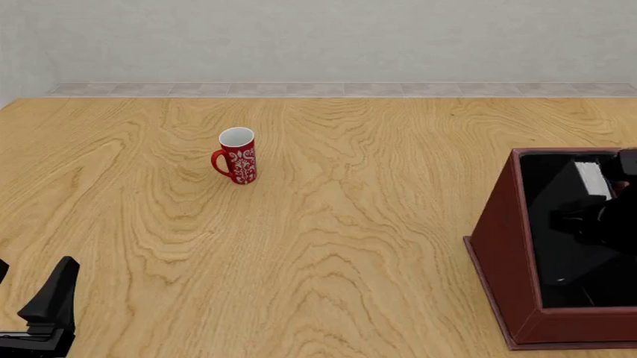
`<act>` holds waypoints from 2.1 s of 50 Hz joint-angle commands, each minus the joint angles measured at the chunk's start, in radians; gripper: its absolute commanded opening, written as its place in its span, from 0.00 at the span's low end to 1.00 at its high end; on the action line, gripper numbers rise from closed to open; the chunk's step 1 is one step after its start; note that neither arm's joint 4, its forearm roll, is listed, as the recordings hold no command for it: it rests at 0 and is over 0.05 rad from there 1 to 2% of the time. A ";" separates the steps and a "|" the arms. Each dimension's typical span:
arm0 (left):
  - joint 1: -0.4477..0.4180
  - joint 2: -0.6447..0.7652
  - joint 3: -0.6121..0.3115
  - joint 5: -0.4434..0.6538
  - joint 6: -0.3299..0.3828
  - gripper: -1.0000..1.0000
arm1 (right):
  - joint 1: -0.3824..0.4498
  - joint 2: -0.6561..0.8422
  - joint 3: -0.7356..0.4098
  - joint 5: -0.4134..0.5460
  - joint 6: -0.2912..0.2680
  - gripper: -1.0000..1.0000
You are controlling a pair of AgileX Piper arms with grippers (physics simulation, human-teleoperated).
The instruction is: Pick up the book and place it in the left compartment of the caddy.
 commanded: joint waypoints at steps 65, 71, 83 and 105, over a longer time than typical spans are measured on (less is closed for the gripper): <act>0.000 0.000 0.000 0.000 0.000 1.00 | -0.090 0.118 0.140 -0.217 0.005 0.00; 0.000 0.000 0.000 0.000 0.000 1.00 | -0.098 0.125 0.148 -0.227 0.001 0.00; 0.000 0.000 0.000 0.000 0.000 1.00 | -0.109 0.141 0.161 -0.248 -0.005 0.00; 0.000 0.000 0.000 0.000 0.000 1.00 | -0.118 0.169 0.184 -0.282 -0.010 0.00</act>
